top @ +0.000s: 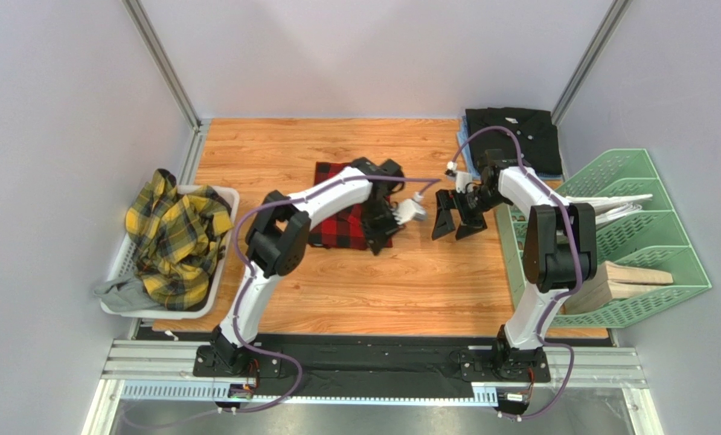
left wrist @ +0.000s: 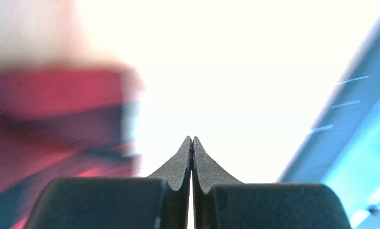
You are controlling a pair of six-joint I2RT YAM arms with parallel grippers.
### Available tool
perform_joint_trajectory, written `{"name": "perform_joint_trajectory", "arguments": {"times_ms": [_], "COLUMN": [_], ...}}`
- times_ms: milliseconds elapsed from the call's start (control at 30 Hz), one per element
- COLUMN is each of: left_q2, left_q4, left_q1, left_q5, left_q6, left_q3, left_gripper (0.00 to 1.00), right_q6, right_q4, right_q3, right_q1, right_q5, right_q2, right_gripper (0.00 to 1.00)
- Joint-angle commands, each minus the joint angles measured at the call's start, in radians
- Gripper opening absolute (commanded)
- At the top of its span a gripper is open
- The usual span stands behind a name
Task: Fold and stack the long sleeve shirts
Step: Fold the shirt
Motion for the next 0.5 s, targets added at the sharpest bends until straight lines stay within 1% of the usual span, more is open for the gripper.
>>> {"name": "perform_joint_trajectory", "arguments": {"times_ms": [0, 33, 67, 100, 133, 167, 200, 233, 267, 300, 367, 467], "left_q2": [-0.051, -0.108, -0.137, -0.159, -0.166, -0.136, -0.102, -0.061, 0.018, 0.048, 0.086, 0.103], "left_q4": [-0.003, 0.023, 0.102, 0.139, 0.155, 0.117, 0.070, 0.017, -0.077, -0.099, -0.081, -0.046], "left_q1": [0.006, 0.061, 0.097, 0.135, 0.208, 0.240, 0.263, 0.289, 0.300, 0.307, 0.336, 0.353], "left_q5": [0.315, 0.317, 0.283, 0.252, 0.220, 0.155, 0.111, 0.058, -0.043, -0.082, -0.161, -0.228], "left_q6": [-0.223, -0.232, -0.243, -0.258, -0.245, -0.217, -0.115, -0.067, -0.017, 0.016, 0.053, 0.068], "left_q3": [0.117, 0.114, 0.106, 0.103, 0.141, 0.184, 0.242, 0.363, 0.409, 0.436, 0.407, 0.314], "left_gripper": [0.07, 0.09, 0.14, 0.19, 0.25, 0.30, 0.31, 0.29, 0.24, 0.22, 0.18, 0.14], "right_q6": [0.000, 0.000, 0.003, 0.009, 0.014, 0.020, 0.026, 0.040, 0.049, 0.058, 0.089, 0.139], "right_q4": [-0.004, -0.004, -0.004, -0.003, -0.003, 0.002, 0.002, 0.006, 0.022, 0.029, 0.057, 0.072], "right_q3": [0.092, 0.098, 0.104, 0.107, 0.109, 0.106, 0.106, 0.095, 0.089, 0.080, 0.055, 0.031], "right_q1": [-0.028, -0.026, -0.026, -0.025, -0.025, -0.022, -0.016, -0.014, -0.006, 0.003, 0.010, 0.017], "right_q5": [0.000, -0.006, -0.012, -0.016, -0.032, -0.039, -0.046, -0.062, -0.070, -0.075, -0.089, -0.113], "right_q2": [0.036, 0.042, 0.045, 0.051, 0.052, 0.054, 0.052, 0.049, 0.045, 0.040, 0.028, 0.029], "right_gripper": [0.94, 0.94, 0.92, 0.91, 0.90, 0.86, 0.84, 0.81, 0.78, 0.76, 0.70, 0.65]}}
